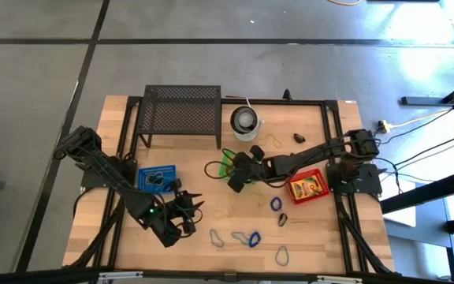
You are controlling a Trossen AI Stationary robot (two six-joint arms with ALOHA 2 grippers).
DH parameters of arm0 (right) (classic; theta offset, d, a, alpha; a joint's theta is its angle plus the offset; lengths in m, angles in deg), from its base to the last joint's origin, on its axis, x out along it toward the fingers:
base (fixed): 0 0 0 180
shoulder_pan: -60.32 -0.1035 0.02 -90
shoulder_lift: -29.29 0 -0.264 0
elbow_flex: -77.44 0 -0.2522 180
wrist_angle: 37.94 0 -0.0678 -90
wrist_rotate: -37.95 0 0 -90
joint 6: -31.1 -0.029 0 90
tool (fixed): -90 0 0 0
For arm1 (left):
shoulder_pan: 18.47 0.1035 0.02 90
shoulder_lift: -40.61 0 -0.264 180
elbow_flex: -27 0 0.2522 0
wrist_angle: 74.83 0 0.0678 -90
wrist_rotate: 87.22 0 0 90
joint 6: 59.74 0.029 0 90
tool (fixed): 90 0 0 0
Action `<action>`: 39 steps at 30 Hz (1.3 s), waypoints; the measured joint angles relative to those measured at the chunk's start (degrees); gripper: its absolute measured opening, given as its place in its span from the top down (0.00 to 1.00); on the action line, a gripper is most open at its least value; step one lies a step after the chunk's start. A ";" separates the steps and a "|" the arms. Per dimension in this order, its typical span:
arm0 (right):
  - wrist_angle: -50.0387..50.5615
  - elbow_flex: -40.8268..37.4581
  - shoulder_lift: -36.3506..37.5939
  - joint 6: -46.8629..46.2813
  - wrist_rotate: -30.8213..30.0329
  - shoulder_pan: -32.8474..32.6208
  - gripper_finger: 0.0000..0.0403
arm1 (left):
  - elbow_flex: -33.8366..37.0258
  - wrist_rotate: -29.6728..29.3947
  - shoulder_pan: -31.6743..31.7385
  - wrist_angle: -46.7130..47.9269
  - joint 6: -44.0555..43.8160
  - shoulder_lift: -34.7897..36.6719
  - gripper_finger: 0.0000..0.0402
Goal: Pick & Place Office Desk Supplies
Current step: Put the yellow spring keychain into the green bin, then put the yellow rubber band into the blue bin
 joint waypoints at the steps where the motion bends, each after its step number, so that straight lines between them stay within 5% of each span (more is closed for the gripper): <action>1: -0.12 0.00 0.02 -0.02 0.04 -0.02 0.94 | 0.00 0.43 0.00 0.00 0.02 0.00 0.74; 17: 0.20 0.00 3.97 -0.17 2.84 -0.95 0.52 | 0.00 4.31 0.01 -0.05 -0.46 0.00 0.74; 30: 0.02 0.00 14.11 5.09 2.97 -10.85 0.52 | 0.02 11.47 2.48 -8.61 3.44 -3.01 0.68; 39: 3.95 0.02 14.60 2.62 3.02 -17.15 0.54 | 0.02 16.65 5.06 -12.83 8.50 -6.93 0.59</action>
